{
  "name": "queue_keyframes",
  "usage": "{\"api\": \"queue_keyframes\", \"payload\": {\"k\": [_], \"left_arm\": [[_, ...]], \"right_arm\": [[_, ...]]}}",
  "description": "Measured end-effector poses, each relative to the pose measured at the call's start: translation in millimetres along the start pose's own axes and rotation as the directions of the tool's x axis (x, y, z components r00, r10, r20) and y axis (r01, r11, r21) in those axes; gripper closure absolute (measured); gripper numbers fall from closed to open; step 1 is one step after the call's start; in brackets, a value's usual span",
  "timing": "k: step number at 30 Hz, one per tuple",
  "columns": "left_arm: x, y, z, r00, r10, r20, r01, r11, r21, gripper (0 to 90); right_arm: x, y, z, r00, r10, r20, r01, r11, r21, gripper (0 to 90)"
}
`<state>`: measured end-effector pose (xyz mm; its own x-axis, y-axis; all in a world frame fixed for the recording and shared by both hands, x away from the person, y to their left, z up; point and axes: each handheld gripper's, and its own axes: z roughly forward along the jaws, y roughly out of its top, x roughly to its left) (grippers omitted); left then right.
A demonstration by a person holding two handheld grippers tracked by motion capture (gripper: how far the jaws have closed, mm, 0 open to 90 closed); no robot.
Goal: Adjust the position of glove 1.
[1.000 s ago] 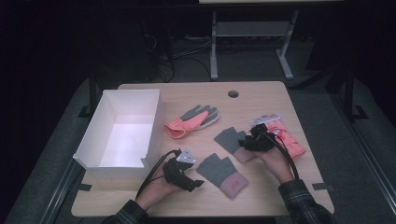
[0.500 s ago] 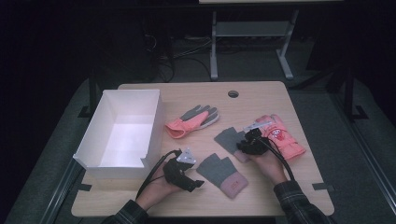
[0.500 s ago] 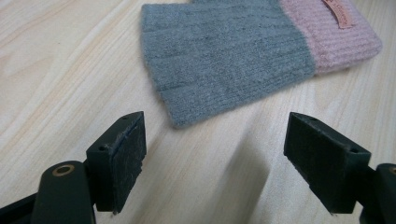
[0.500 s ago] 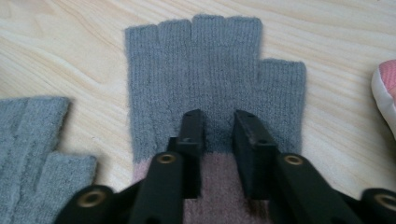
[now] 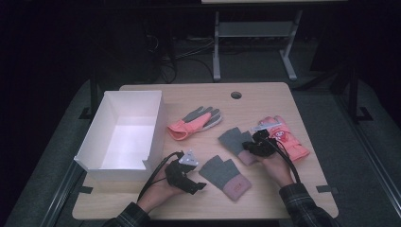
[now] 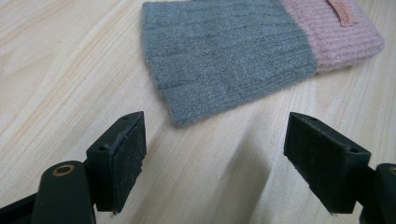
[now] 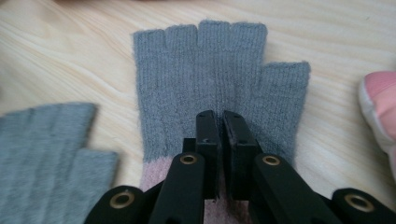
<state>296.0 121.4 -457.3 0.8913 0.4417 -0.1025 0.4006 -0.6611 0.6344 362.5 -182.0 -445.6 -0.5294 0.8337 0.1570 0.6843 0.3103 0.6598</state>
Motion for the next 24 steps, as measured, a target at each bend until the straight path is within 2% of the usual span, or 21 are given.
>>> {"api": "queue_keyframes", "payload": {"k": [3, 4, 6, 10, 15, 16, 24], "left_arm": [[0.0, 0.2, 0.0, 1.0, 0.002, -0.001, -0.002, 1.0, 0.0, 20.6], [-0.2, 0.4, 0.6, 1.0, -0.003, -0.004, 0.003, 0.9999, -0.01, 20.6], [-0.3, 0.4, 0.7, 1.0, -0.006, -0.003, 0.006, 0.9999, -0.009, 20.6], [1.4, 0.4, -0.6, 0.9999, 0.008, -0.008, -0.008, 1.0, -0.001, 20.5], [1.0, 0.1, -0.6, 1.0, 0.001, -0.008, -0.001, 1.0, -0.002, 20.5], [0.9, 0.1, -0.4, 1.0, 0.001, -0.009, -0.001, 1.0, -0.004, 20.5], [1.3, 0.0, -0.4, 0.9999, 0.003, -0.01, -0.003, 1.0, -0.007, 20.2]], "right_arm": [[0.3, 1.0, -7.2, 1.0, 0.006, -0.007, -0.006, 1.0, -0.01, 86.1], [1.8, 2.0, -16.5, 0.9996, 0.003, -0.029, -0.004, 1.0, -0.031, 86.1], [2.8, 2.0, -19.2, 0.9994, 0.001, -0.034, -0.002, 0.999, -0.032, 86.1], [14.3, -3.4, -33.5, 0.9971, -0.023, -0.073, 0.02, 0.999, -0.041, 86.0], [23.9, -8.1, -40.8, 0.9937, -0.034, -0.107, 0.03, 0.999, -0.038, 86.0], [29.5, -11.3, -43.3, 0.9912, -0.034, -0.128, 0.03, 0.999, -0.036, 85.9], [51.0, -22.2, -47.0, 0.9838, -0.065, -0.167, 0.063, 0.998, -0.019, 85.9]]}}
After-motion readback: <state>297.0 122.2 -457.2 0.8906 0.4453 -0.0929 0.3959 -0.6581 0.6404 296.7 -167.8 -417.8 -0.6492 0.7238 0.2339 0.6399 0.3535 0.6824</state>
